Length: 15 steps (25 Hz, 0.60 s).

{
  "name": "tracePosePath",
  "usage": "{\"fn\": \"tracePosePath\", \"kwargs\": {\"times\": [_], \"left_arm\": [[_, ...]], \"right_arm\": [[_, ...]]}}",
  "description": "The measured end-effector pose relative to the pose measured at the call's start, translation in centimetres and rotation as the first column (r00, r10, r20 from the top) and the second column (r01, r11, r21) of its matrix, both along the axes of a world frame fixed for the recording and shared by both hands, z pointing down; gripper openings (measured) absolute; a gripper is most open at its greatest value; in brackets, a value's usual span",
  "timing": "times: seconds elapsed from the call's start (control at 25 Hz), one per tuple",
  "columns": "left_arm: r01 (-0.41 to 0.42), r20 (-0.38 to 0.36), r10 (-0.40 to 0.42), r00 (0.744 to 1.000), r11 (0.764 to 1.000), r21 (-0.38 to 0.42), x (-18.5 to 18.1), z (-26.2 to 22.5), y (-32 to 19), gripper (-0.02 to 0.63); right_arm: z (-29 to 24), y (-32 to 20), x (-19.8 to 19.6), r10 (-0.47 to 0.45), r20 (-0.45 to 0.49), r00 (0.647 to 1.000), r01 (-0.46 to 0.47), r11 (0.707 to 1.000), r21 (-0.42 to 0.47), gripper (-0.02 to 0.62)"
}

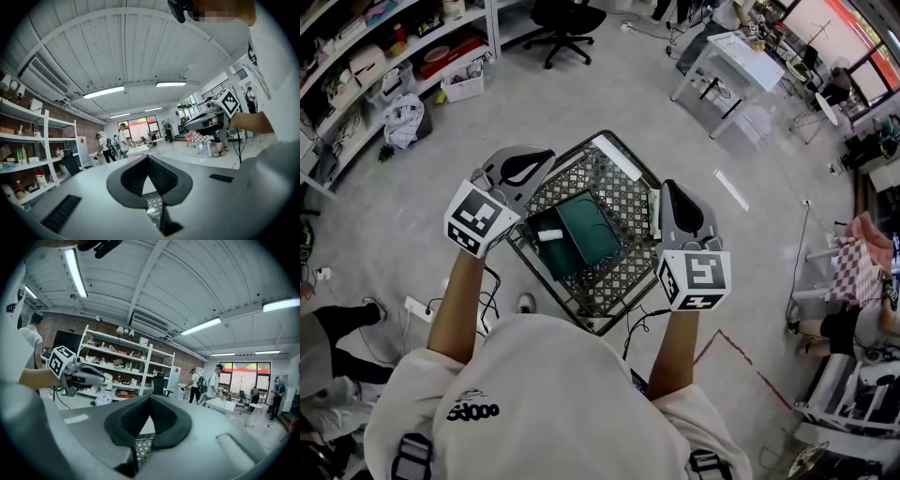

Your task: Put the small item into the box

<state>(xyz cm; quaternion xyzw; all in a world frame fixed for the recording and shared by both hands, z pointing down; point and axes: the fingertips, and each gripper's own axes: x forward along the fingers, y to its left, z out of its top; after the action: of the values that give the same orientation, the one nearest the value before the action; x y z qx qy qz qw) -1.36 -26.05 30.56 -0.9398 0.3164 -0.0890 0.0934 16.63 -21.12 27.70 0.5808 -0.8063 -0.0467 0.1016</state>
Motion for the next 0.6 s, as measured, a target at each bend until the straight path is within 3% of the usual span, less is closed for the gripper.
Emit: {"fn": "tracePosePath", "kwargs": {"times": [0.6], "left_arm": [[0.004,0.014,-0.004,1.0,1.0,-0.01,-0.17,0.51,0.18,0.006]], "right_arm": [[0.69,0.0,-0.4,-0.009,-0.021,1.0,0.009,1.0,-0.021,0.009]]}}
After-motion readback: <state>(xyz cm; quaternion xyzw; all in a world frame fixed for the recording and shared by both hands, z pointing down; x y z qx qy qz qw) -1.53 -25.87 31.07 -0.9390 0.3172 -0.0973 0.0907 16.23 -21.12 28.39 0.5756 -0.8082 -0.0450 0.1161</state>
